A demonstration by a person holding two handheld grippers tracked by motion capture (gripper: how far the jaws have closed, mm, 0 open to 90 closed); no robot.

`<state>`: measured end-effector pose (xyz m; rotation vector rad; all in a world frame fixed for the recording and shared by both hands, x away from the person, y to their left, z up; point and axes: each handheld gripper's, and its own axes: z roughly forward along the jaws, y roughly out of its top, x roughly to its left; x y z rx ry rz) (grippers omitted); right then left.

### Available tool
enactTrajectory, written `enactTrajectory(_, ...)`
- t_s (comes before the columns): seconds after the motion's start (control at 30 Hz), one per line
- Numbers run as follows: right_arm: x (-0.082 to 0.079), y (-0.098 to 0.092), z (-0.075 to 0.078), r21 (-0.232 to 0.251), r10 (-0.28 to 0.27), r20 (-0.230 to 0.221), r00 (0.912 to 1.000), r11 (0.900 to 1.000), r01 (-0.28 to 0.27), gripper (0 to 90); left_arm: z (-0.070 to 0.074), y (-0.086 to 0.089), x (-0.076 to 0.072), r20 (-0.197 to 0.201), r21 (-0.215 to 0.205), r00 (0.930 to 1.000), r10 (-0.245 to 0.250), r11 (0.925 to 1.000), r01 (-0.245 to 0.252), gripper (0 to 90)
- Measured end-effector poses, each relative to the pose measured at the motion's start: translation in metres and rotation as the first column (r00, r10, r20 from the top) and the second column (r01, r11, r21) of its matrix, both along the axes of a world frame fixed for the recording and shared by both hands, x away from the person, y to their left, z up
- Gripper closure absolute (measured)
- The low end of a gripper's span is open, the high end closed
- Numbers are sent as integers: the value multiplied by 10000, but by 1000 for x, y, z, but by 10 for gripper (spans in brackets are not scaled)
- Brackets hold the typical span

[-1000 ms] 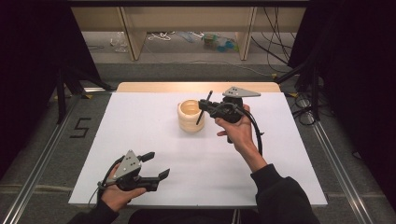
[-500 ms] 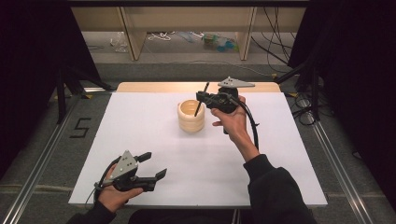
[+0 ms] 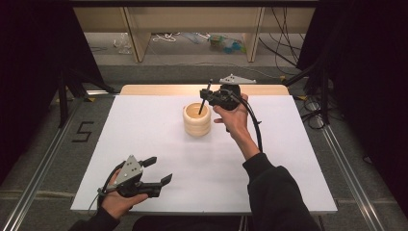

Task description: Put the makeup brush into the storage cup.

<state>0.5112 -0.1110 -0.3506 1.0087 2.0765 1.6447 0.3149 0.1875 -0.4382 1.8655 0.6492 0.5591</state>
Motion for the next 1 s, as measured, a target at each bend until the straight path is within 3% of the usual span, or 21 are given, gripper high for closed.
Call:
enactTrajectory(0.07, 4, 0, -2, -50, -73, 84, 9999, 10000, 74, 837, 1, 1, 2, 200, 183, 9998, -98, 9998, 95, 205)
enactTrajectory(0.1, 5, 0, -2, -100, -122, -100, 9999, 9999, 121, 837, 0, 0, 1, 66, 29, 10000, -18, 10000, 18, 206)
enactTrajectory(0.13, 7, 0, -3, -125, -154, 17, 9999, 9998, 154, 837, 0, -1, 0, -87, -138, 9999, 60, 9999, -62, 206)
enactTrajectory(0.27, 11, 2, -5, -174, -199, -53, 9998, 9997, 198, 837, 0, -1, -1, -207, -282, 9997, 121, 9995, -127, 206)
enactTrajectory(0.3, 11, 3, -5, -307, -211, -68, 9998, 9993, 208, 837, -2, -6, -8, -1003, -1000, 9938, 485, 9933, -585, 206)
enactTrajectory(0.53, 19, 7, -11, -467, -332, -27, 9994, 9984, 330, 837, -3, -7, -8, -1001, -1003, 9938, 487, 9932, -588, 196)
enactTrajectory(0.63, 20, 10, -12, -484, -382, -251, 9990, 9981, 370, 837, -2, -6, -7, -886, -905, 9953, 399, 9947, -479, 195)
enactTrajectory(0.8, 23, 12, -14, -489, -380, -229, 9990, 9981, 368, 836, -3, -8, -8, -1033, -978, 9936, 449, 9937, -551, 194)
enactTrajectory(0.83, 25, 12, -16, -575, -392, -142, 9991, 9976, 383, 837, -3, -8, -8, -999, -952, 9940, 441, 9940, -536, 193)
enactTrajectory(0.87, 24, 13, -16, -595, -433, -370, 9984, 9974, 410, 837, -2, -7, -7, -937, -910, 9948, 397, 9947, -483, 193)
enactTrajectory(0.9, 25, 13, -17, -600, -466, -331, 9984, 9972, 445, 837, -2, -6, -5, -576, -770, 9972, 472, 9957, -516, 193)
enactTrajectory(1.0, 27, 13, -19, -679, -470, -254, 9986, 9967, 451, 837, -2, -7, -7, -833, -893, 9954, 470, 9945, -544, 193)
